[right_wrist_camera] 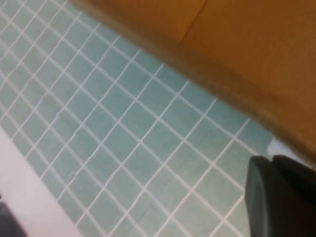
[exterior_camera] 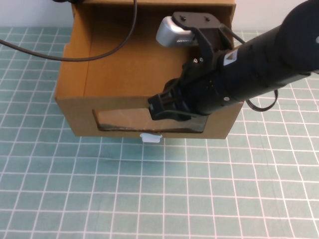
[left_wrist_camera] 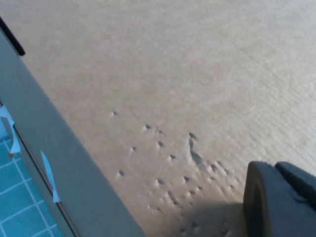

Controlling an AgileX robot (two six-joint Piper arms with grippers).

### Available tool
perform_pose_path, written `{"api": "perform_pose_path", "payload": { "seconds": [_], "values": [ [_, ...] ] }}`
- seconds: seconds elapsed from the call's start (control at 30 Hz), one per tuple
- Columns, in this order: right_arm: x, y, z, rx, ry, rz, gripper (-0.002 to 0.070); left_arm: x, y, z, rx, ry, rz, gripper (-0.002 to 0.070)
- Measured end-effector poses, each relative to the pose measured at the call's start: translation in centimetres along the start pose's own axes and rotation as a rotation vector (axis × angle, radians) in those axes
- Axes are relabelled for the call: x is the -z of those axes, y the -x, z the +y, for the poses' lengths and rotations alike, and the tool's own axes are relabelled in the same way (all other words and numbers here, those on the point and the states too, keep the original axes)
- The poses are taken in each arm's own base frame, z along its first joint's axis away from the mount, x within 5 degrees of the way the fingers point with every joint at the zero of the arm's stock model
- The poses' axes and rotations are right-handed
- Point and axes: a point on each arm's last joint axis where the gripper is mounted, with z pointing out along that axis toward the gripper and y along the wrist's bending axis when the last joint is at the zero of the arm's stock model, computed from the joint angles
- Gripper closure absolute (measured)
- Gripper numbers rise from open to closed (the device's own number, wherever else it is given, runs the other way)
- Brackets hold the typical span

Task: Close the shoe box
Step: Close the shoe box with your right arm

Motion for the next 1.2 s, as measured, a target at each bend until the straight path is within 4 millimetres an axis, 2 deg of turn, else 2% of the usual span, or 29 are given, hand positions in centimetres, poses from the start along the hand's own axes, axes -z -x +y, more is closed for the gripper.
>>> {"api": "perform_pose_path", "payload": {
  "seconds": [0.17, 0.53, 0.97, 1.2],
  "values": [
    [-1.2, 0.4, -0.6, -0.009, -0.018, -0.035, 0.0687, 0.0, 0.0, 0.0, 0.0, 0.0, 0.0, 0.068],
    [-1.0, 2.2, -1.0, -0.002, -0.063, -0.224, 0.0687, 0.0, 0.0, 0.0, 0.0, 0.0, 0.0, 0.068],
    [-1.9, 5.3, -5.5, -0.066, -0.137, -0.288, 0.0687, 0.0, 0.0, 0.0, 0.0, 0.0, 0.0, 0.068],
    [-1.2, 5.9, -5.0, -0.062, -0.108, -0.283, 0.0687, 0.0, 0.0, 0.0, 0.001, 0.0, 0.0, 0.068]
  ]
}}
